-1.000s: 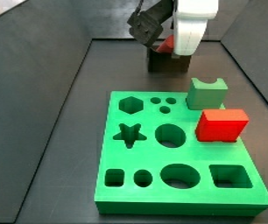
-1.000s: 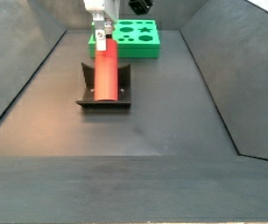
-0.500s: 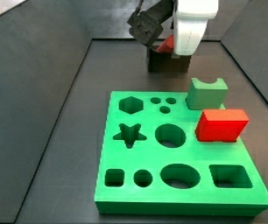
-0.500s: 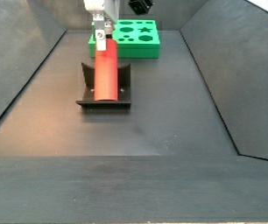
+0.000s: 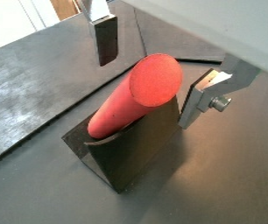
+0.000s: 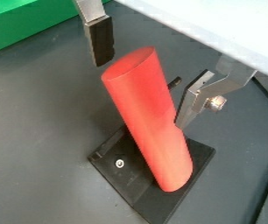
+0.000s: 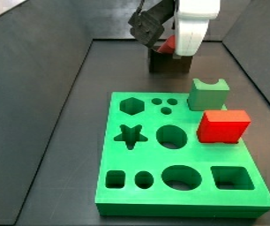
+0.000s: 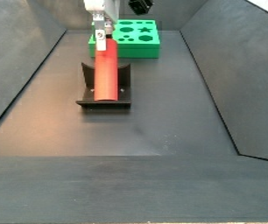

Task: Pick up the oval object. Move up. Place the oval object on the fixture. Regrasp the oval object. Move to above the board. Insert the oval object.
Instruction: Regrasp the oval object.

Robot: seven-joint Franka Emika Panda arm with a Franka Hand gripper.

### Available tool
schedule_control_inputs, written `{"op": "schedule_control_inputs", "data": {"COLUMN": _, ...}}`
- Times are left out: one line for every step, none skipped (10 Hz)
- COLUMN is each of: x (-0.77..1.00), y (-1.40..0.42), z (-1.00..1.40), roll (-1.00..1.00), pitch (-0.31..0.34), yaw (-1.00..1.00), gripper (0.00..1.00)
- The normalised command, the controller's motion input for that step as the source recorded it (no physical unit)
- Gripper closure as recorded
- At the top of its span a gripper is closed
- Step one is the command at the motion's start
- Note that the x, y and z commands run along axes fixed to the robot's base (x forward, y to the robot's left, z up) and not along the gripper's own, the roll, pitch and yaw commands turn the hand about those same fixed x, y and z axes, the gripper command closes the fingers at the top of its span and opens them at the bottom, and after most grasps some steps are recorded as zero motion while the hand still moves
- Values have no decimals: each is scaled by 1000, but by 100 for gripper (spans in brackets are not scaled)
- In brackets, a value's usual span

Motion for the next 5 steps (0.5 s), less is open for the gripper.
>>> {"op": "schedule_control_inputs", "data": {"x": 79, "y": -10, "z": 2, "roll": -39, "pitch": 204, "yaw": 59, "gripper": 0}}
{"op": "schedule_control_inputs", "data": {"x": 79, "y": -9, "z": 2, "roll": -39, "pitch": 204, "yaw": 60, "gripper": 0}}
{"op": "schedule_control_inputs", "data": {"x": 79, "y": -10, "z": 2, "roll": -39, "pitch": 204, "yaw": 59, "gripper": 0}}
{"op": "schedule_control_inputs", "data": {"x": 79, "y": -10, "z": 2, "roll": -39, "pitch": 204, "yaw": 59, "gripper": 0}}
{"op": "schedule_control_inputs", "data": {"x": 79, "y": -10, "z": 2, "roll": -39, "pitch": 204, "yaw": 59, "gripper": 0}}
